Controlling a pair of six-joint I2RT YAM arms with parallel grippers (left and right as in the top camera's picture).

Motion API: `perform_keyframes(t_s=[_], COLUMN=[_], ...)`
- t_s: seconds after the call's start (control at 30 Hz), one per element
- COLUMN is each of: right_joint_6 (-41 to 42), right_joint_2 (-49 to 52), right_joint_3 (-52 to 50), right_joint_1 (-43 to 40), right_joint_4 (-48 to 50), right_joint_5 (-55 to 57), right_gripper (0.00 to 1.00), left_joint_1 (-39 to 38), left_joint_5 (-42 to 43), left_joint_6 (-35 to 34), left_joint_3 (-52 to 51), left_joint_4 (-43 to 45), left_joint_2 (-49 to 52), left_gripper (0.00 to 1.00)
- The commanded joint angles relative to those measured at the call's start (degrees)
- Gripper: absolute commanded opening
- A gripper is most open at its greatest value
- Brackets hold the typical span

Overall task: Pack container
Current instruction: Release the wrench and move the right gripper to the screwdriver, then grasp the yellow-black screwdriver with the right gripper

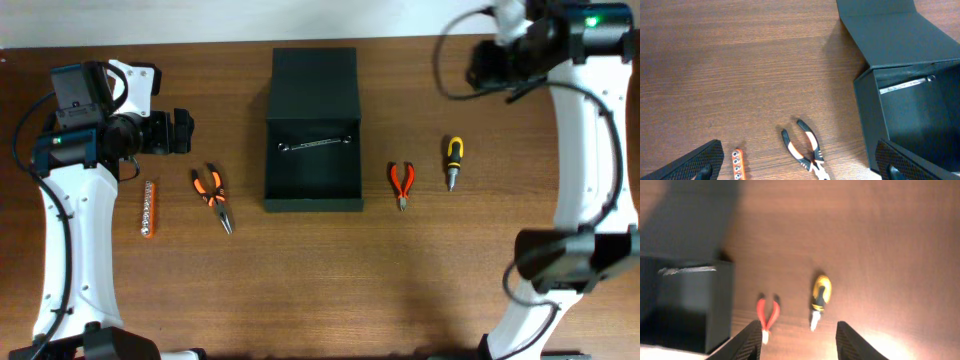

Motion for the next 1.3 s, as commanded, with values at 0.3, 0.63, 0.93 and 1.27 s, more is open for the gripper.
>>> perform_keyframes(t_s=[0.3,0.63,0.93,1.27], right_joint_6=[11.4,11.8,11.8,11.8], right_joint_2=[8.5,8.7,8.7,8.7], right_joint_3=[-19.2,-33.8,-42.9,-46.4], right_joint_1=[-0.6,-0.5,-0.5,-0.5], right_joint_4=[7.0,17.6,27.1,31.1], right_joint_5=[-4.3,-4.0,0.0,0.3], right_gripper=[0.46,0.46,0.46,0.35], left_joint_1=[0.2,0.2,0.2,0.2], left_joint_5=[-0.3,-0.2,0.1,0.1], left_joint_6=[1.0,0.9,0.9,0.9], left_joint_3=[1.3,1.3,1.3,1.3], left_joint_4=[0.9,0.7,0.0,0.0], left_joint_2=[0.5,0.5,0.5,0.5], left_gripper=[0.99,0.99,1.00,1.00])
